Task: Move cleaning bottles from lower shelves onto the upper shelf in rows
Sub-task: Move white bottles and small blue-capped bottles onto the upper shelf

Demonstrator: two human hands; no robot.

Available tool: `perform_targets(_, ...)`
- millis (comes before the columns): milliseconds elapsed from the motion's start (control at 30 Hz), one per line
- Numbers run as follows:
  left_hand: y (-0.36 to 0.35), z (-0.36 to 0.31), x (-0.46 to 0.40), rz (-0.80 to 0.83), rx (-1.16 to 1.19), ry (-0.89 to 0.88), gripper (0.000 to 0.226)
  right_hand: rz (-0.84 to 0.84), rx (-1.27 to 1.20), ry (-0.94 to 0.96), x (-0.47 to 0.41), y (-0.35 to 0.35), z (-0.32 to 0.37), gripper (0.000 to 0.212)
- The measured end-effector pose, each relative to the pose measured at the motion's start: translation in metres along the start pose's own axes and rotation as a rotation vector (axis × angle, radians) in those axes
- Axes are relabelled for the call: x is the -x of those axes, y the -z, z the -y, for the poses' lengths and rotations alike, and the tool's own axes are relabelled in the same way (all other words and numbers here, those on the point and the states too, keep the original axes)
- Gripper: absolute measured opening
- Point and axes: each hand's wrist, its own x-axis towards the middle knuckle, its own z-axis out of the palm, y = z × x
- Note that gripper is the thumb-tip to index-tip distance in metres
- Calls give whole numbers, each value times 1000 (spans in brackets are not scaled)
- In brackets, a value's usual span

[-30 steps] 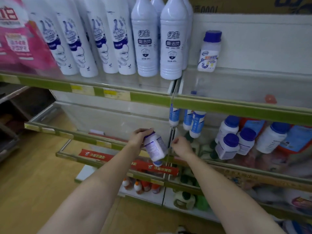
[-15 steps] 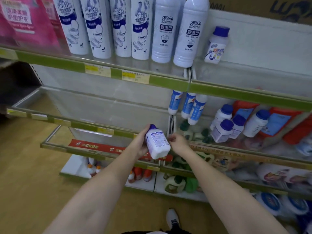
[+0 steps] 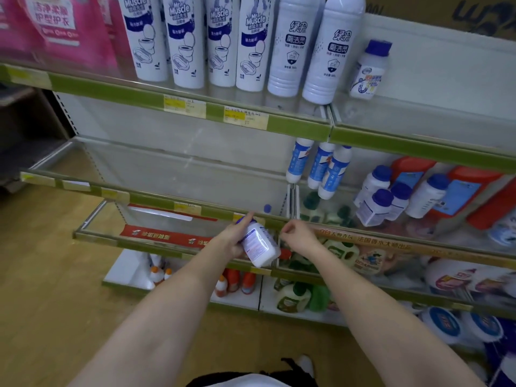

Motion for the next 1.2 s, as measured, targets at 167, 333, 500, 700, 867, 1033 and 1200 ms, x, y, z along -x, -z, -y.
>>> perform_targets(167, 6, -5, 7, 83, 2, 24, 39, 99, 6, -44, -3, -2, 8, 8)
perform_targets(333, 6, -5, 11, 103, -26, 46, 32, 175, 15, -42, 0, -4, 14, 14)
perform_targets(500, 4, -7, 8, 106, -203, 114, 57, 189, 45, -28, -1, 4, 21, 17)
perform_targets(700, 6, -14, 11, 10, -116, 97, 35, 177, 52, -30, -3, 7, 22, 9)
perform_targets(867, 5, -12, 11, 23, -73, 85, 39, 204, 48, -7, -2, 5, 27, 15)
perform_targets(1033, 9, -6, 6, 66, -102, 35, 37, 198, 64, 14, 0, 3, 30, 17)
perform_targets(1200, 10, -5, 8, 43, -282, 57, 52, 228, 56, 19, -1, 5, 28, 16)
